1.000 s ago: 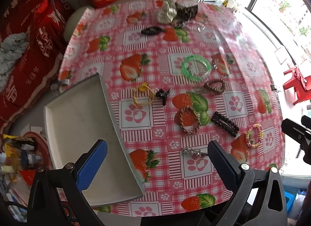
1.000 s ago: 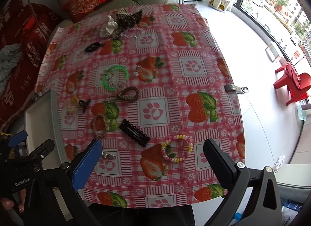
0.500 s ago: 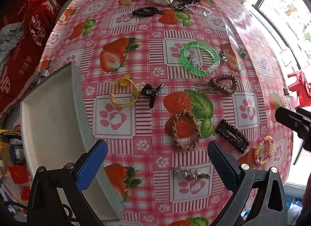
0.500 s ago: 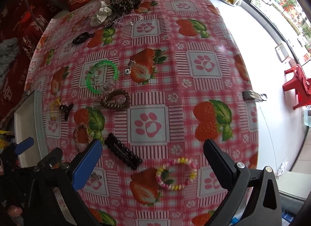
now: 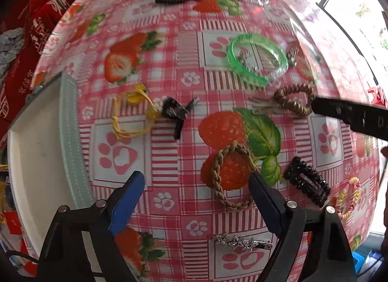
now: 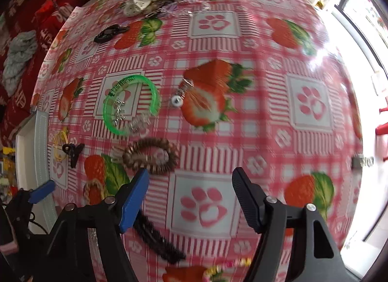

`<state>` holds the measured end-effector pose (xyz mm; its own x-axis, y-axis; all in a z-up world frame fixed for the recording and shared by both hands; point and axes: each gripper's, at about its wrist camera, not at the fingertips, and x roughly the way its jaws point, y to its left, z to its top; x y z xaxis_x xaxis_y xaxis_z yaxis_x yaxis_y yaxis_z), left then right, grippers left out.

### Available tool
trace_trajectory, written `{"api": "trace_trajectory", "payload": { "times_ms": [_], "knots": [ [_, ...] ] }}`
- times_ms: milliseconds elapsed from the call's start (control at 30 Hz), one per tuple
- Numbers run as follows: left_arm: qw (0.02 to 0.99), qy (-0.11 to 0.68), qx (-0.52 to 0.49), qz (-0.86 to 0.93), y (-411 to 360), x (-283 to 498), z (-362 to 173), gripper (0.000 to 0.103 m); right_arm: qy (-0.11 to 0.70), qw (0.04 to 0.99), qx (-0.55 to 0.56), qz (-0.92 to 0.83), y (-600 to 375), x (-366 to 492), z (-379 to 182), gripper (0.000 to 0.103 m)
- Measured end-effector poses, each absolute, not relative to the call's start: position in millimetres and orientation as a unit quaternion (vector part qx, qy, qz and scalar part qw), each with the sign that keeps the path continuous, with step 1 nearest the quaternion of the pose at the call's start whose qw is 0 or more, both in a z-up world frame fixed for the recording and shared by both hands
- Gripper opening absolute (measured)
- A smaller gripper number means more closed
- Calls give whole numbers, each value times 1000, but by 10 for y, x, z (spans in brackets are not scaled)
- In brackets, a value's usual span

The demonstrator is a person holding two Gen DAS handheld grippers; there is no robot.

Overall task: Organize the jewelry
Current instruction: 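Grasp the braided tan bracelet with the left tool while the right tool grasps the brown coiled hair tie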

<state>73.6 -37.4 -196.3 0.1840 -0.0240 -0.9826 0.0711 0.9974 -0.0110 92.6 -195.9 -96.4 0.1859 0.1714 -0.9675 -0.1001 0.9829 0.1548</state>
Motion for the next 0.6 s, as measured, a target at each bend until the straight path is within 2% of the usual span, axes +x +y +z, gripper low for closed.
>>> {"api": "trace_trajectory", "payload": {
  "times_ms": [67, 167, 267, 367, 433, 467, 500, 533, 567, 600],
  "knots": [
    [769, 638, 19, -33, -394, 746, -1995, 93, 628, 772, 14, 96, -1894, 966, -1004, 73],
    [769, 638, 27, -36, -451, 767, -2029, 76, 630, 769, -3, 104, -1809, 1018, -1076, 67],
    [771, 635, 27, -34, -508, 793, -2033, 76, 628, 772, -9, 104, -1778, 1051, -1095, 66],
    [774, 632, 27, -39, -610, 756, -2009, 68, 621, 777, -20, 105, -1732, 1068, -1085, 61],
    [775, 630, 28, -42, -660, 743, -1993, 61, 618, 778, -28, 109, -1692, 1065, -1074, 52],
    [776, 629, 27, -47, -698, 747, -1985, 53, 618, 778, -40, 105, -1651, 1069, -1084, 43],
    [777, 627, 28, -50, -758, 698, -1963, 40, 616, 780, -53, 99, -1608, 1072, -1091, 38],
    [778, 625, 29, -53, -808, 692, -1969, 33, 614, 781, -55, 97, -1607, 1069, -1093, 27],
    [778, 624, 30, -58, -840, 698, -1963, 21, 615, 780, -48, 101, -1619, 1069, -1094, 19],
    [778, 625, 27, -63, -839, 644, -1931, 13, 618, 778, -37, 103, -1641, 1071, -1098, 16]
  ]
}}
